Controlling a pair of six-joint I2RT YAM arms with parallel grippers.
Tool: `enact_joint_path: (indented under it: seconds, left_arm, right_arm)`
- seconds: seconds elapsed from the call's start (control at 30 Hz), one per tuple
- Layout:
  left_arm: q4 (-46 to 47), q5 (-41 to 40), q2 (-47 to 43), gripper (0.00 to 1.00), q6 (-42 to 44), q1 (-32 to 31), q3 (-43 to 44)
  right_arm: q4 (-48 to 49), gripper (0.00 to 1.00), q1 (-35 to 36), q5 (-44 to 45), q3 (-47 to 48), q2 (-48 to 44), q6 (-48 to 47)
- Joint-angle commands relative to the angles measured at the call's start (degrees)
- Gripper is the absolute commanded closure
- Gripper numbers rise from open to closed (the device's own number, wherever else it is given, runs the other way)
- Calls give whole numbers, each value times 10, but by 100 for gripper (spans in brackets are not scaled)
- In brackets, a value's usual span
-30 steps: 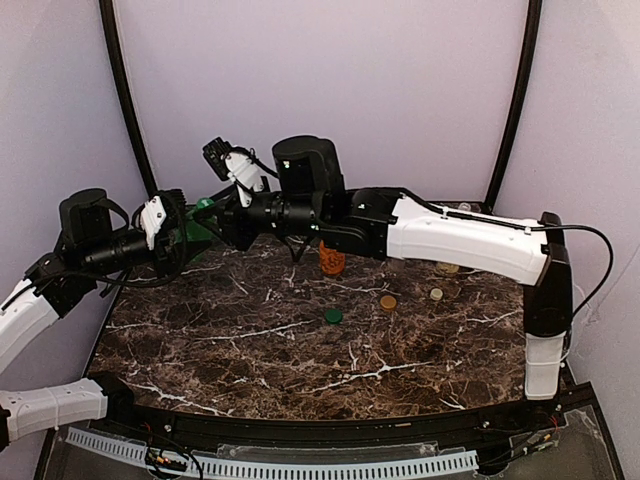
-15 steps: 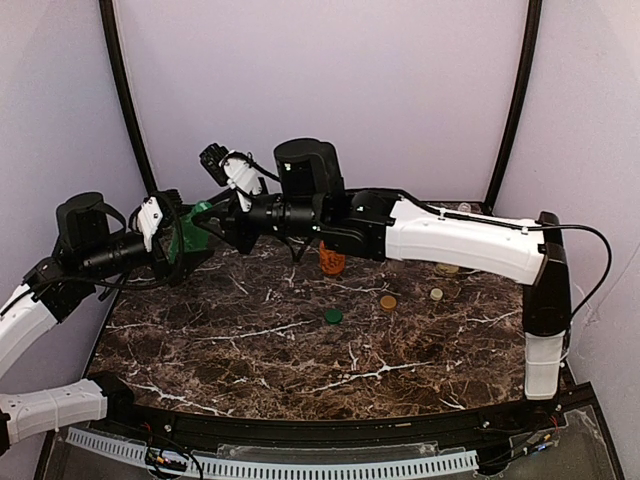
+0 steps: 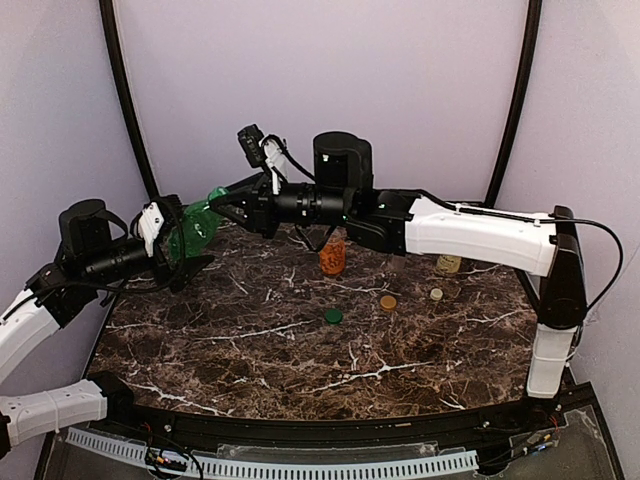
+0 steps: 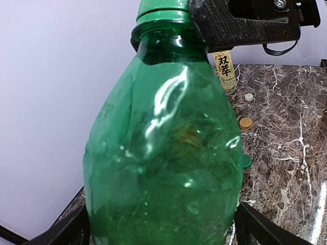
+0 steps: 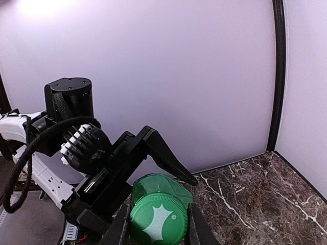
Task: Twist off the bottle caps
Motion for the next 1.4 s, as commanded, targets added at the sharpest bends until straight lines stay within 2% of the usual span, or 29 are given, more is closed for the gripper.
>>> enact_joint_path:
  seconds: [0.0, 0.07, 0.13, 0.17, 0.23, 0.4, 0.47, 0.53, 0.57, 0.67, 0.73, 0.83, 0.97, 1.23, 1.37]
  left_arm:
    - [4, 26, 0, 1, -12, -1, 15]
    - [9, 29, 0, 2, -18, -1, 14]
    - [12, 29, 0, 10, -18, -1, 14]
    - [13, 24, 0, 21, -18, -2, 14]
    - [13, 18, 1, 35, -17, -2, 13]
    - [7, 17, -3, 44, -5, -1, 14]
    - [-3, 10, -4, 47, 13, -1, 14]
    - [-8, -20, -6, 53, 46, -1, 10]
    - [-6, -49, -8, 55, 87, -1, 6]
    - [35, -125, -13, 57, 187, -1, -9]
    - [103, -201, -13, 60, 270, -1, -27]
    - [216, -235, -12, 64, 411, -3, -61]
    - [274, -250, -8, 64, 513, -8, -82]
    - [288, -262, -7, 65, 559, -11, -96]
    - [285, -261, -5, 64, 558, -11, -97]
  right_arm:
    - [33, 100, 4, -24, 1, -9, 23]
    - [31, 100, 4, -30, 5, -6, 27]
    - [31, 100, 4, -31, 5, -5, 29]
    - [31, 100, 4, -31, 4, -5, 31]
    - [30, 100, 4, -27, 1, -7, 31]
    - [16, 99, 2, -20, 5, -4, 28]
    - [-14, 60, -4, -19, 17, -4, 34]
    - [-33, 40, -12, -14, 22, -13, 52]
    - [-39, 37, -17, -11, 20, -20, 65]
    - [-66, 33, -24, 8, 17, -35, 98]
    - [-84, 31, -27, 14, 20, -34, 114]
    - [-96, 27, -30, 12, 31, -14, 150]
    - [-96, 23, -33, 1, 63, 23, 186]
    - [-75, 25, -38, -35, 103, 67, 230]
    - [-63, 40, -39, -40, 110, 75, 235]
